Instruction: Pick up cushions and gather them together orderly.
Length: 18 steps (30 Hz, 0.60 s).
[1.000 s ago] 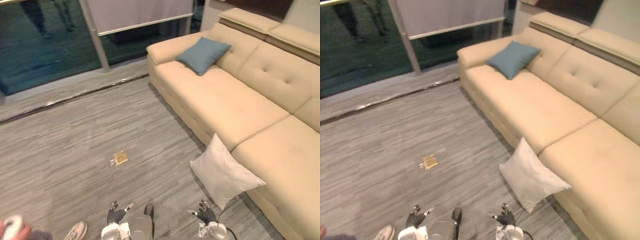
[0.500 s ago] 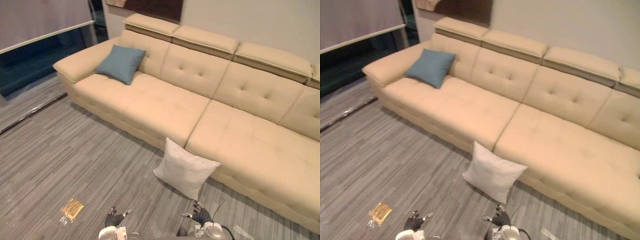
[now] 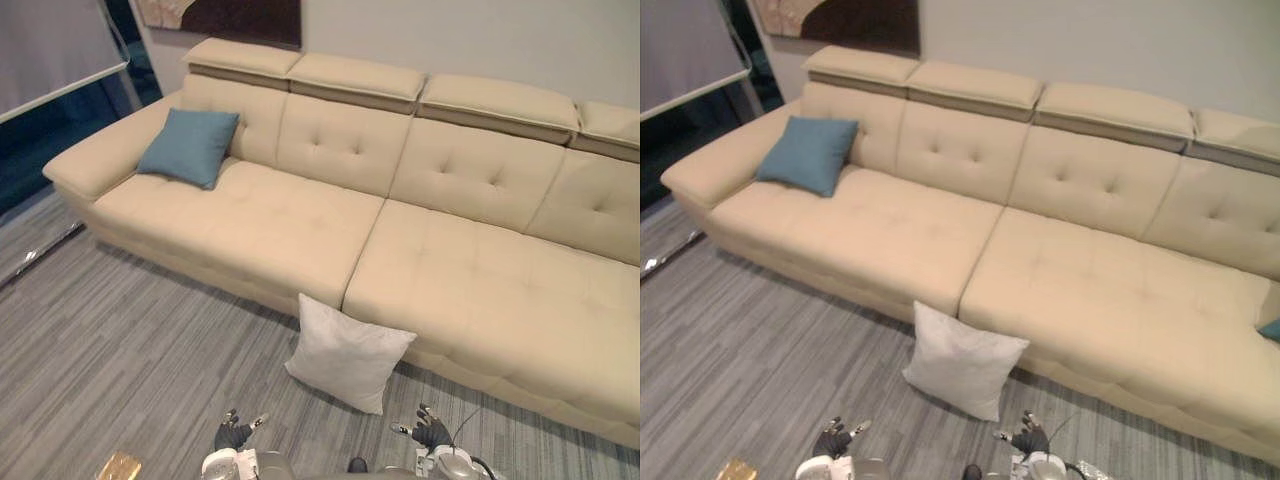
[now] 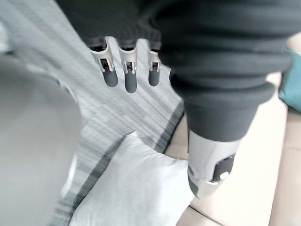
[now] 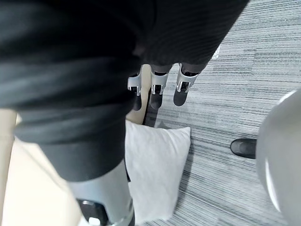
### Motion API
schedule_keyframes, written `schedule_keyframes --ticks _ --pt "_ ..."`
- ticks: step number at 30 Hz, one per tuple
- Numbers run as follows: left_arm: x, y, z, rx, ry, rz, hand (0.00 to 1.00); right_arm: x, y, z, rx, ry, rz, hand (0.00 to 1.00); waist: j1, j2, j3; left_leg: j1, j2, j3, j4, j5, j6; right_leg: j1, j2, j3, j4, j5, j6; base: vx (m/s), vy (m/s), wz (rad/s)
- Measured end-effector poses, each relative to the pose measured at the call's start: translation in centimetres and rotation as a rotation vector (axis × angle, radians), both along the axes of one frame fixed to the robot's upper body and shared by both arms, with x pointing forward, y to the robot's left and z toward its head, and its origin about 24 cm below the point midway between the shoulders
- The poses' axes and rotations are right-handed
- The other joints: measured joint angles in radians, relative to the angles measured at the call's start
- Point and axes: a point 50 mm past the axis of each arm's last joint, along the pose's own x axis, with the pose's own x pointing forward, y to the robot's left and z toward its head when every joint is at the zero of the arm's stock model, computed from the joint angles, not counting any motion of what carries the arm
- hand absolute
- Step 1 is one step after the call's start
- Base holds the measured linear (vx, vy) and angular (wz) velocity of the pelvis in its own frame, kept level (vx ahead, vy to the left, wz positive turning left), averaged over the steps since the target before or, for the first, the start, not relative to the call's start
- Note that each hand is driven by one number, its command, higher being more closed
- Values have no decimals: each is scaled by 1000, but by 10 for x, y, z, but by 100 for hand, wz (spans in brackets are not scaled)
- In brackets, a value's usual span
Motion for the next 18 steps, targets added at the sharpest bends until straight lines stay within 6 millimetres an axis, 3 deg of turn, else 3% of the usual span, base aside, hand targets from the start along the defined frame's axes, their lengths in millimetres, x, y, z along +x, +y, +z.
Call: schedule_keyframes --ticks 2,3,7,11,14,18 --pt "0 -2 0 -5 -5 -2 0 -2 -2 1 -2 -6 -18 0 8 10 -7 -10 -54 -84 -209 81 -8 3 -5 34 -3 -12 24 226 231 -63" --pt "-3 1 0 4 5 -4 0 -7 -2 -1 3 5 -39 0 18 0 -29 22 -104 -96 -278 128 10 19 -30 71 -39 2 55 275 211 -46" --pt "-4 6 0 12 5 9 0 -13 3 -3 19 24 -46 0 20 -33 -44 57 -133 -22 -311 135 47 17 -72 98 -35 2 87 302 183 -38" --pt "-6 2 -3 0 31 -1 0 -10 11 -2 39 10 -44 0 20 -26 -50 132 -147 39 -365 126 63 18 -86 120 -8 1 93 201 102 -52" --pt "-8 0 -5 -11 44 -8 0 -8 11 -2 39 6 -43 0 26 -18 -48 192 -129 73 -375 125 65 -24 -71 120 131 -16 114 126 42 -52" --pt "-8 -1 -6 -10 52 -29 0 -8 9 -2 36 9 -45 0 19 -10 -53 243 -123 45 -382 124 65 -55 -67 78 247 -27 125 101 -3 -27"
